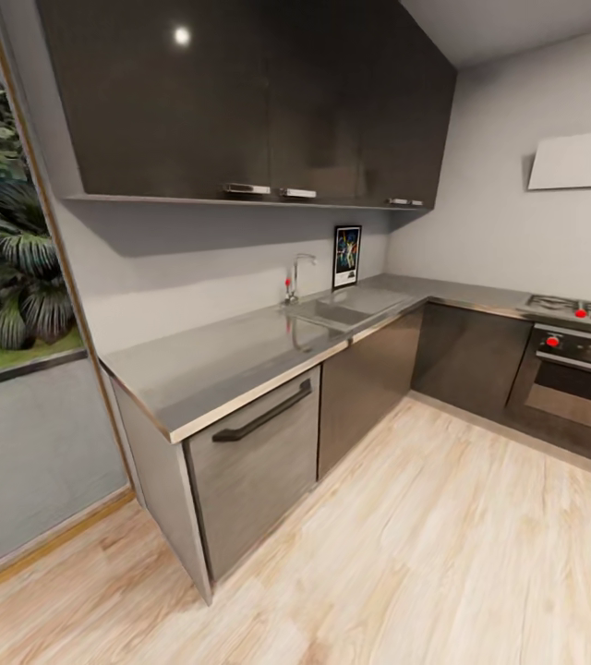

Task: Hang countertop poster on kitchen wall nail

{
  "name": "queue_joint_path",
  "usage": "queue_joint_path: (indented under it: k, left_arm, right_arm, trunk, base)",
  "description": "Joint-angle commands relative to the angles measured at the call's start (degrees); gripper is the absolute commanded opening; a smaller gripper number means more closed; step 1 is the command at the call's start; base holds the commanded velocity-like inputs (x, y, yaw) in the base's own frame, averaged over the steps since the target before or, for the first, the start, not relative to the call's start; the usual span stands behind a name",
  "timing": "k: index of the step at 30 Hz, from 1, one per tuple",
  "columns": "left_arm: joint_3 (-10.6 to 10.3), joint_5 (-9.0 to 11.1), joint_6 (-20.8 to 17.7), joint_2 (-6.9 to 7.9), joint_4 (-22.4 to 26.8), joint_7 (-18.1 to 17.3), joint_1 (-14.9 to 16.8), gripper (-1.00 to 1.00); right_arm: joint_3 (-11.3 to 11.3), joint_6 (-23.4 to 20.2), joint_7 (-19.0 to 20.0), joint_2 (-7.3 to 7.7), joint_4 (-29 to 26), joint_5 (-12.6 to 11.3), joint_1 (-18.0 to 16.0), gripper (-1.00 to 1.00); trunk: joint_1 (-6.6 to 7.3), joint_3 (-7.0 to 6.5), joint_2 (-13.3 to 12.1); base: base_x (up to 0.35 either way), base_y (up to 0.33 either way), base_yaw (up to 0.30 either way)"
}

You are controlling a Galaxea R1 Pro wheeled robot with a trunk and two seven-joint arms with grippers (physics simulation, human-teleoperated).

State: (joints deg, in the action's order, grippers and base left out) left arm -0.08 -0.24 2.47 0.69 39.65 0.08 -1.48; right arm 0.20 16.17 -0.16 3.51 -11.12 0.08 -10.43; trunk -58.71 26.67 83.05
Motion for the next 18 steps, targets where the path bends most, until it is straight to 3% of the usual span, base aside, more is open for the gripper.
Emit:
queue_joint_path:
  k: [1, 18]
  left_arm:
    - [-0.01, -0.03, 0.08, 0.01, 0.08, 0.01, -0.02, 1.0]
    - [-0.01, -0.03, 0.08, 0.01, 0.08, 0.01, -0.02, 1.0]
  right_arm:
    - [0.03, 0.17, -0.02, 0.0, 0.05, 0.01, -0.03, 1.0]
    - [0.04, 0.17, -0.02, 0.0, 0.05, 0.01, -0.03, 1.0]
  trunk:
    - [-0.02, 0.05, 0.03]
    - [-0.02, 0.05, 0.03]
  base:
    - [0.21, -0.292, 0.0]
    - [0.209, -0.292, 0.0]
